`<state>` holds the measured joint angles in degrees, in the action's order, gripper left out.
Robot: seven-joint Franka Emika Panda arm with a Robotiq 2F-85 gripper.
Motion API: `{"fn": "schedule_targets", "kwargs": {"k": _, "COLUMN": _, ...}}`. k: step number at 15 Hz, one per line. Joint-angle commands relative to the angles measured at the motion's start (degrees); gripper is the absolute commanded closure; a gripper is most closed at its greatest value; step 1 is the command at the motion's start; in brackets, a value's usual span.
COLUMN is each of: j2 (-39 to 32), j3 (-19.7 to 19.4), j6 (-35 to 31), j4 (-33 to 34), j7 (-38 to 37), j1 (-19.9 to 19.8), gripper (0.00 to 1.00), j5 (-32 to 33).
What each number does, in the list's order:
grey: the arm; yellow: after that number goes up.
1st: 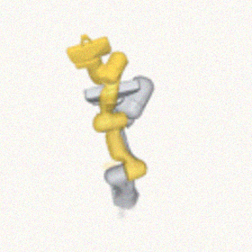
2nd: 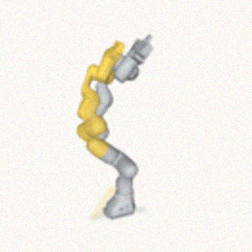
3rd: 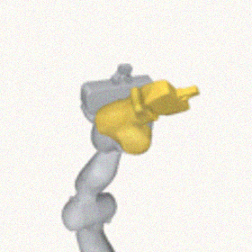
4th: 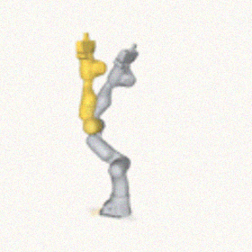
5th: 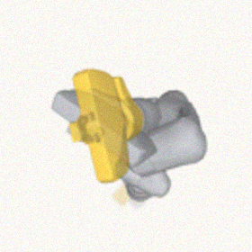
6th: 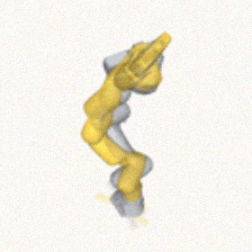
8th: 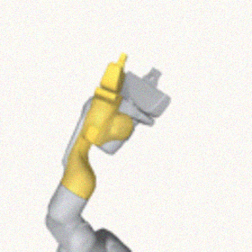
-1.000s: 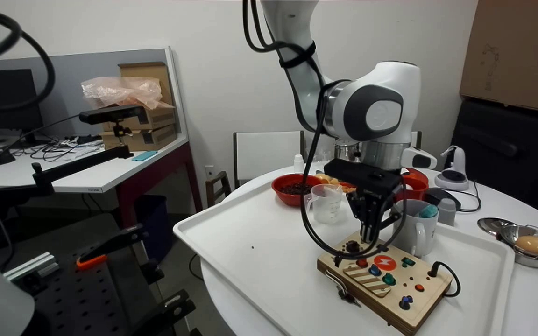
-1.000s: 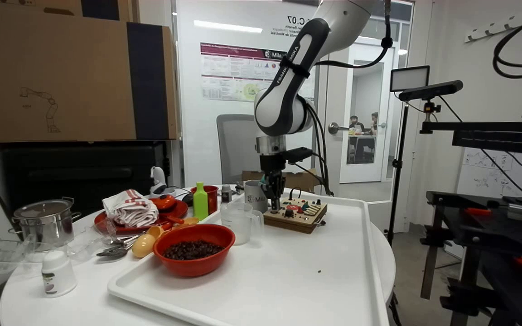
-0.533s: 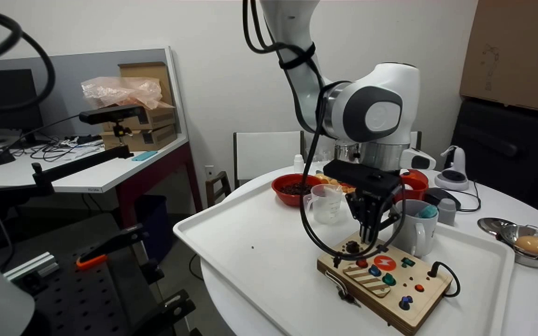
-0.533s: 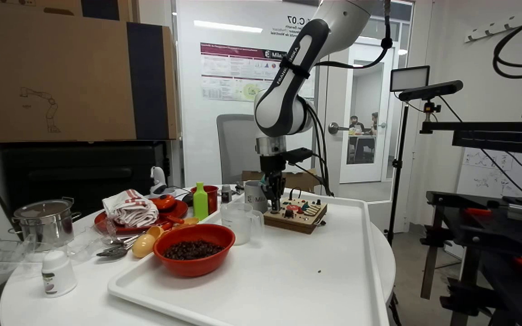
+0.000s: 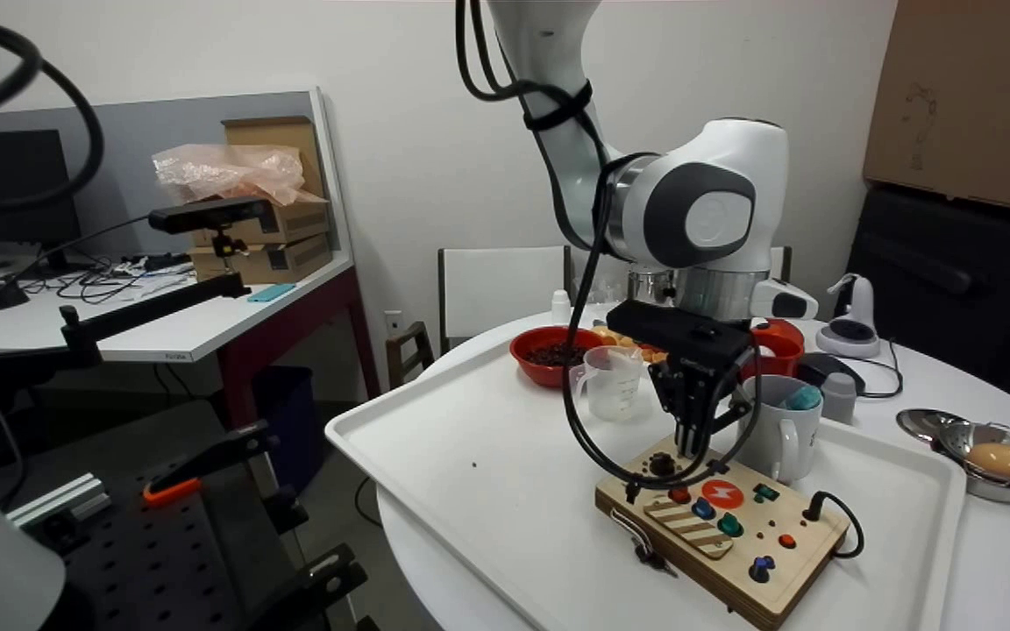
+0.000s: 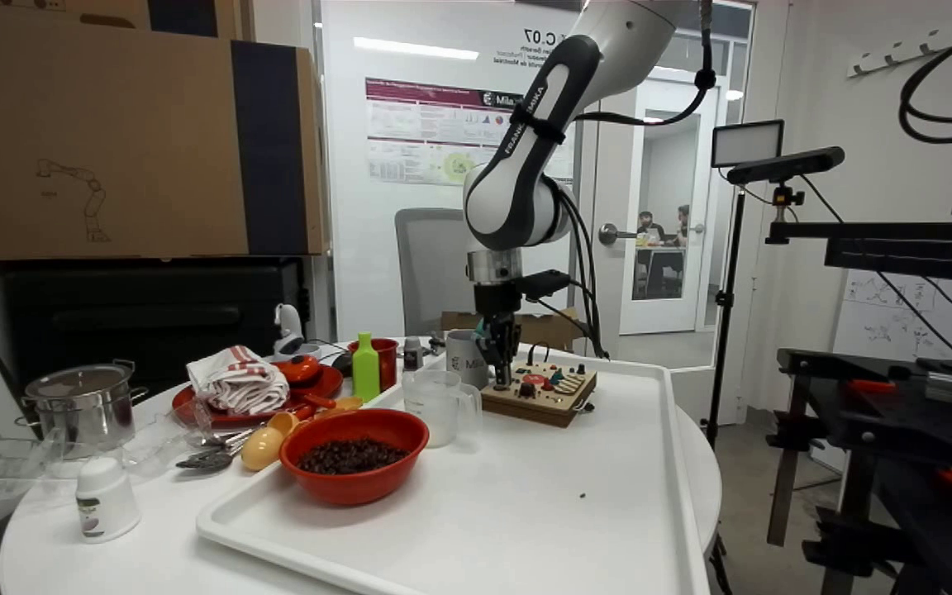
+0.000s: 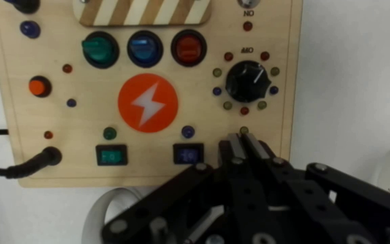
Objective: Press the yellow button on the object
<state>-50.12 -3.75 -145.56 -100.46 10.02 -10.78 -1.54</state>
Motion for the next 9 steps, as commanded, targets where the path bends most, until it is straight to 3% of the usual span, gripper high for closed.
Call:
{"fn": "schedule_targets", "kwargs": {"k": 1, "j2": -2.2, "j3": -0.2, "j6": -0.1, "j4": 0.3, "j7": -1.7, "j1": 0.5, "gripper": 0.91, "j5": 0.8}}
{"fn": "schedule_targets", "kwargs": {"k": 9, "j2": -1.8, "j3": 0.0, "j6": -1.8, "j4": -2.1, "j7": -2.7, "j1": -0.2, "gripper": 0.91, "j5": 0.0}}
